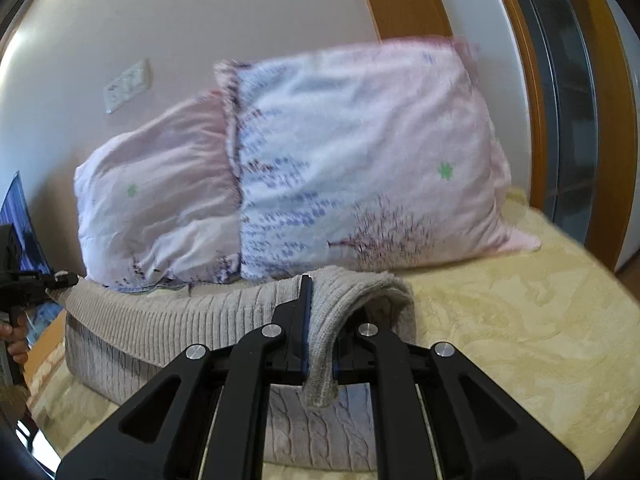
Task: Fold small clothes
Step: 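Lift the hem with both grippers and fold it toward the collar, then open both grippers to release the folded hem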
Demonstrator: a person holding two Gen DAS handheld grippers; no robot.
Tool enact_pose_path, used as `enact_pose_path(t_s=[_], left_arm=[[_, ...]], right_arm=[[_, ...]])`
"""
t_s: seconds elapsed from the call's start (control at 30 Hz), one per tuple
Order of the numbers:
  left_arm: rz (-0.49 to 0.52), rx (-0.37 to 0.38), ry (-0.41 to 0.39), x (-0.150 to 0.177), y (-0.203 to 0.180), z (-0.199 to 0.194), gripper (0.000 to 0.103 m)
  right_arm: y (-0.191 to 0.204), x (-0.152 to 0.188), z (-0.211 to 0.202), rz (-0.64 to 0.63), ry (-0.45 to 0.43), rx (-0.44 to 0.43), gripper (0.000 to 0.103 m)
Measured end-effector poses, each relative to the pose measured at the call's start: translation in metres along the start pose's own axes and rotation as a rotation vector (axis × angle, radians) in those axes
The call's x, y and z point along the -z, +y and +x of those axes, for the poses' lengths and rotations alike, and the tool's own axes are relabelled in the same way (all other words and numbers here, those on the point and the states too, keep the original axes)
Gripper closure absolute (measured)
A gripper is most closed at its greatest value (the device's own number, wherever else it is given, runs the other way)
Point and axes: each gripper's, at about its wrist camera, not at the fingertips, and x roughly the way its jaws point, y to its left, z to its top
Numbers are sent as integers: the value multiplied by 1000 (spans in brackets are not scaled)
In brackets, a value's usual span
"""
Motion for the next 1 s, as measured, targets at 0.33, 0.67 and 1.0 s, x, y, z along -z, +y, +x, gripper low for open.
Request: enact_pose_path(t_s=[0.33,0.67,1.0], left_arm=[[-136,-19,88,-2,39,69,96],[-292,17,161,-4,69,111,95],[-329,66,85,-18,68,92,35]], right_arm=[[-29,8,70,164,166,3,95],[-49,10,122,322,314,6,94],[-51,-11,115,381,245,-38,49]])
